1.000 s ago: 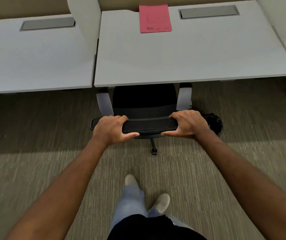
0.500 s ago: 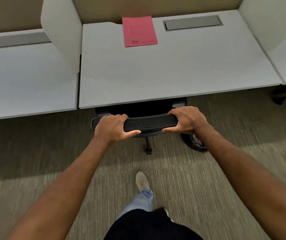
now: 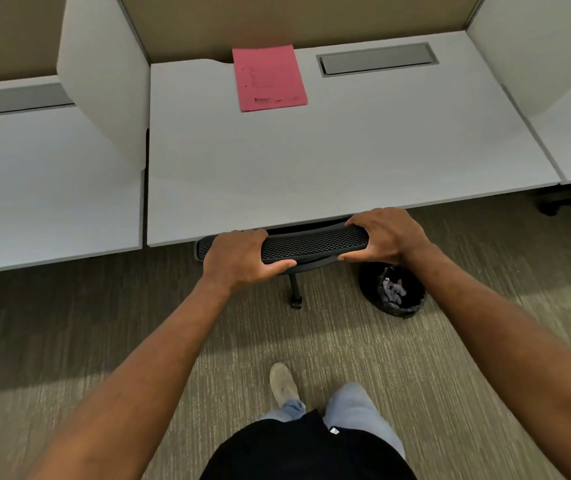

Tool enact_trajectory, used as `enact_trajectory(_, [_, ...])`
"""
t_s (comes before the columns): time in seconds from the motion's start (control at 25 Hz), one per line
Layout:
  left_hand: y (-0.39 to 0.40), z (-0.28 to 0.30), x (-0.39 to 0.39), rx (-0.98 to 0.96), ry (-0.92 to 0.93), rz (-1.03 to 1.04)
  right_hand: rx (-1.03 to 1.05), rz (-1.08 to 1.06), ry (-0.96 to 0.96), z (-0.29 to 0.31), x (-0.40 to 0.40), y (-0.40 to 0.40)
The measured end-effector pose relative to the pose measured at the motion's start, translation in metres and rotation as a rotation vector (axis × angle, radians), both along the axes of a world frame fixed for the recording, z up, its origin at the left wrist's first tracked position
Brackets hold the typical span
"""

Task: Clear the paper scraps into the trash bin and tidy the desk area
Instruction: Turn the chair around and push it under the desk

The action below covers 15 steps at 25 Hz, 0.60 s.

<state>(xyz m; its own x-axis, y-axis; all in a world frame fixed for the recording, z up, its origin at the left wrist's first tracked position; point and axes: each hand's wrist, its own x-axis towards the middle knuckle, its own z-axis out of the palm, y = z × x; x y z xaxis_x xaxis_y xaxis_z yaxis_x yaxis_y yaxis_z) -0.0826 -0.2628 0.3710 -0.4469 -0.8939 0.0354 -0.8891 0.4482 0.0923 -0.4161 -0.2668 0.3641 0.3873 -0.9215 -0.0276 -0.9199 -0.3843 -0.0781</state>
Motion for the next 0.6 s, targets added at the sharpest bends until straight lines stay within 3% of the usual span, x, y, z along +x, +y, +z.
enact_trajectory(0.6, [-0.009,0.004,-0.023,0.004,-0.035,-0.009,0.035,0.029,-0.032,0.002,-0.025,-0.012])
